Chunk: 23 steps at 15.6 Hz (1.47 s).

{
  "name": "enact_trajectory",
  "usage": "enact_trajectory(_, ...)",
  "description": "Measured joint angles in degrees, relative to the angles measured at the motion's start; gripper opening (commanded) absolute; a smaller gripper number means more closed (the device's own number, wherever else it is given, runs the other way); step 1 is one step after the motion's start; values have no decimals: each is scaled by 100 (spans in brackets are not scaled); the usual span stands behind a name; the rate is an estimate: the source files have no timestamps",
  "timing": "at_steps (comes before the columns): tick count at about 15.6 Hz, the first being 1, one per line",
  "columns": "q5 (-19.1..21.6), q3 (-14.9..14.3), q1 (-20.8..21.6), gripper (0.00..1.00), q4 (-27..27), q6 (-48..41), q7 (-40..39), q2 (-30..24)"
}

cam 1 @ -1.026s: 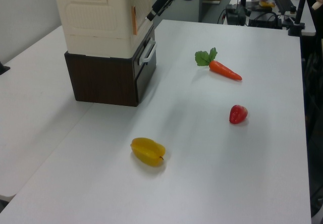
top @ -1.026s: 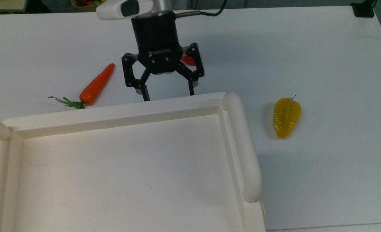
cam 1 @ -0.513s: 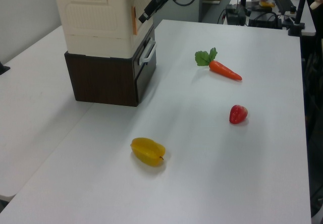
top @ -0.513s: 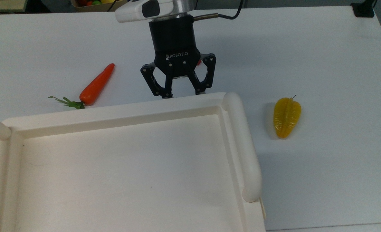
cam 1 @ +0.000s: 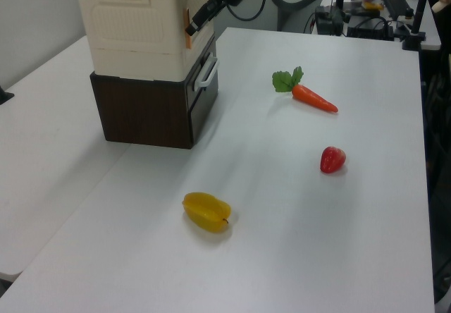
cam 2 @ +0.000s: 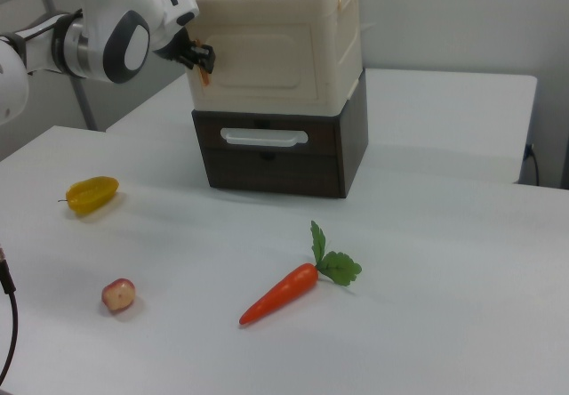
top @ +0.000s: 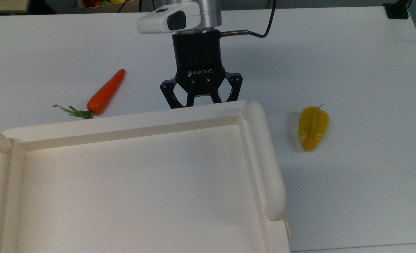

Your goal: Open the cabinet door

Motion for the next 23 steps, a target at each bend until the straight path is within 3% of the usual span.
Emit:
enact_trajectory(7, -11, 0, 54, 27, 40, 168, 23, 42)
enact_trajectory(10, -20, 0, 63, 11, 40, 228, 23, 53)
enact_trajectory(15, -218, -9, 62, 8, 41, 249, 26, 56)
enact_trajectory(23, -211, -7, 51, 7, 25, 10, 26, -25)
